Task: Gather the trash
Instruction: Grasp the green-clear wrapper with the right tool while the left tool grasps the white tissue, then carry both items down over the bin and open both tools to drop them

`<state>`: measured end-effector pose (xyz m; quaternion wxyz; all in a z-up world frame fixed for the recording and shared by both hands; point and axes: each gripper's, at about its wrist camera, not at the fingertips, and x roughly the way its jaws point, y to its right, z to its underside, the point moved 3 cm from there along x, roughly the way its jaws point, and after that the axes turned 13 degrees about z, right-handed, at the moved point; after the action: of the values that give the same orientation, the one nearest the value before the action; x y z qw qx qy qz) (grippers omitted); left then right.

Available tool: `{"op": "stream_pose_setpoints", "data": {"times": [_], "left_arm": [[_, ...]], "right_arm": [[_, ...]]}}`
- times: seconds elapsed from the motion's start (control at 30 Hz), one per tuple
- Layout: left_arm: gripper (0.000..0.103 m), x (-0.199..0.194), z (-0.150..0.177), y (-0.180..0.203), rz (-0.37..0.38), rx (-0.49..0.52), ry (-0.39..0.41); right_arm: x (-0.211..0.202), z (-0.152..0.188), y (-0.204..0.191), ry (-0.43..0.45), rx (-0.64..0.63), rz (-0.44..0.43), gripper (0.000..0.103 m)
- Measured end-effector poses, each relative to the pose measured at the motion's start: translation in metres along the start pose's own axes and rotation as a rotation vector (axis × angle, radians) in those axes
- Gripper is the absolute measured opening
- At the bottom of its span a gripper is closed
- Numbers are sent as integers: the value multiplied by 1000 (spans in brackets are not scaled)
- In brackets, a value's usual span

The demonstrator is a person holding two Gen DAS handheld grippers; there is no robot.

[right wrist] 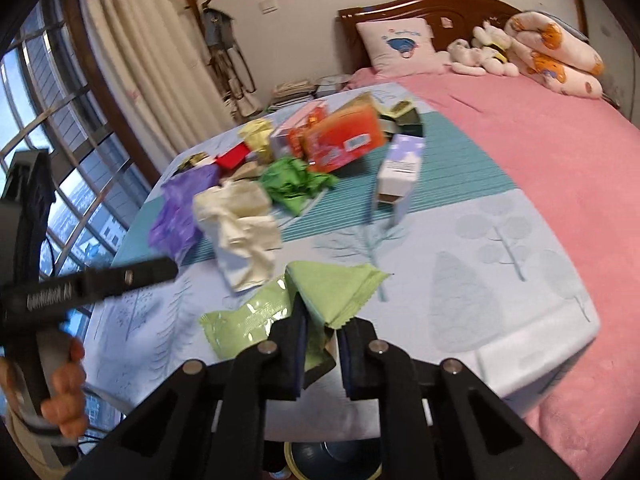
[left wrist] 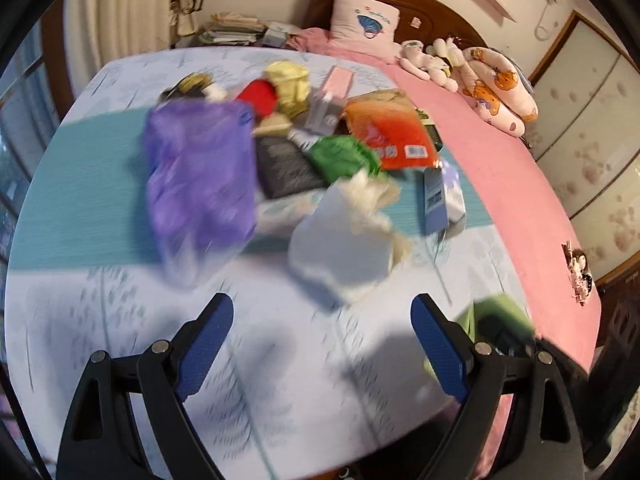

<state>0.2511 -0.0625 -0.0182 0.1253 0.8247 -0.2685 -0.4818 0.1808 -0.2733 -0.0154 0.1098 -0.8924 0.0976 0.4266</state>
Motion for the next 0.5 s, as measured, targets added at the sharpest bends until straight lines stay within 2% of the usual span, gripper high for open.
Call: {"op": "stream_pose_setpoints", "data": {"times": [0.1,0.2,0.43,0.47,0.5], "left_arm": [[89,23,-16,12,-20,100,-27],[89,45,-26,13,-52,148,-69],[89,78,-33,8,5,147,-119],[86,81,-33,8,13,146,-115],[76,83,-33,9,17,147,-114]], "right_arm": [[4,2,13,-12,22,-8,13],[9,4,20,-23,28,-15,13],[23,10,25,-60,34,-38,13],[24,11,26,-65,38,-44,13],[25,11,26,-68,40,-49,13]]}}
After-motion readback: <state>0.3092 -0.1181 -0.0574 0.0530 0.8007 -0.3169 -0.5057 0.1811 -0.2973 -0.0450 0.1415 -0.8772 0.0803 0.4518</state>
